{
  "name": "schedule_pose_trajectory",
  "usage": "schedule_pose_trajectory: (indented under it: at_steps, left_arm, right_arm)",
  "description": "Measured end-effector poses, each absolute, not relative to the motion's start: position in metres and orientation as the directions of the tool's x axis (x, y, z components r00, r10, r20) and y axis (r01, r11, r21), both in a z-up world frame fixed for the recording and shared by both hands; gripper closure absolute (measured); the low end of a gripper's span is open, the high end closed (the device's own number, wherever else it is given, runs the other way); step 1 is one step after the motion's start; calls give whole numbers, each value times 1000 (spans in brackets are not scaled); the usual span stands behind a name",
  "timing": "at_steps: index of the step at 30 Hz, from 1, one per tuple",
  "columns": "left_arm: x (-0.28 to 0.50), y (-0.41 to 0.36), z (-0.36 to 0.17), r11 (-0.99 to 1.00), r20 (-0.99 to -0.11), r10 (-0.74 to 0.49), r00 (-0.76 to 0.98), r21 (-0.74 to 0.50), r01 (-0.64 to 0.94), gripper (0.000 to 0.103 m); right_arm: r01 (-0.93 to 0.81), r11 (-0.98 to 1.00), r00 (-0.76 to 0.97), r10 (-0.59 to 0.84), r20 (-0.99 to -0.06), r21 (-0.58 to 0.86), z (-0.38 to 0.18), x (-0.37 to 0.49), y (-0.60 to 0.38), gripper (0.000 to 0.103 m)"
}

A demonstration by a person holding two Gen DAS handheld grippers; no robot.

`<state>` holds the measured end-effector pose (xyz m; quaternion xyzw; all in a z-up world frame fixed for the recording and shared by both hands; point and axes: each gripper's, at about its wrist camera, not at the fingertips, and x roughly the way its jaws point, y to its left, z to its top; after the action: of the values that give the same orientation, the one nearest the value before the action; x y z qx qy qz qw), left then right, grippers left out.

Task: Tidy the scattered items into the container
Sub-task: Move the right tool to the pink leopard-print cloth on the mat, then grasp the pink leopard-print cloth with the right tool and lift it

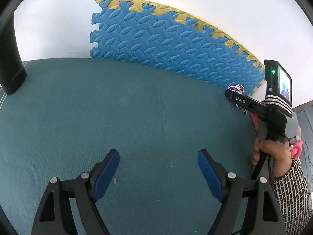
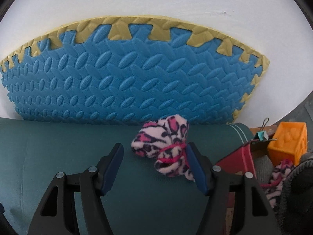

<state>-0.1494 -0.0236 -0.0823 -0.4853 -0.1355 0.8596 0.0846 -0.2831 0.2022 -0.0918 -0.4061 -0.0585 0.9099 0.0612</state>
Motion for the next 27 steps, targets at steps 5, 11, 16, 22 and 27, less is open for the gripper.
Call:
schedule_pose_trajectory:
  at_steps: [5, 11, 16, 22, 27]
  left_arm:
    - [-145, -18, -82, -951, -811, 272, -518, -307, -19, 19]
    - [-131, -11, -70, -958, -806, 258, -533, -285, -34, 19]
    - [-121, -14, -64, -957, -797, 261, -545, -289, -37, 19]
    - [-120, -17, -70, -950, -796, 284, -535, -309, -44, 19]
    - [-124, -22, -79, -944, -799, 297, -523, -327, -37, 19]
  right_arm:
    - [-71, -988, -689, 147, -710, -136, -82, -268, 212, 84]
    - [-1, -996, -732, 60, -678, -87, -60, -235, 203, 103]
    - [-29, -997, -732, 68, -678, -69, -58, -235, 213, 96]
    - [-58, -990, -729, 131, -672, -130, -66, -253, 218, 31]
    - [-37, -989, -690, 127, -712, -141, -79, -275, 207, 31]
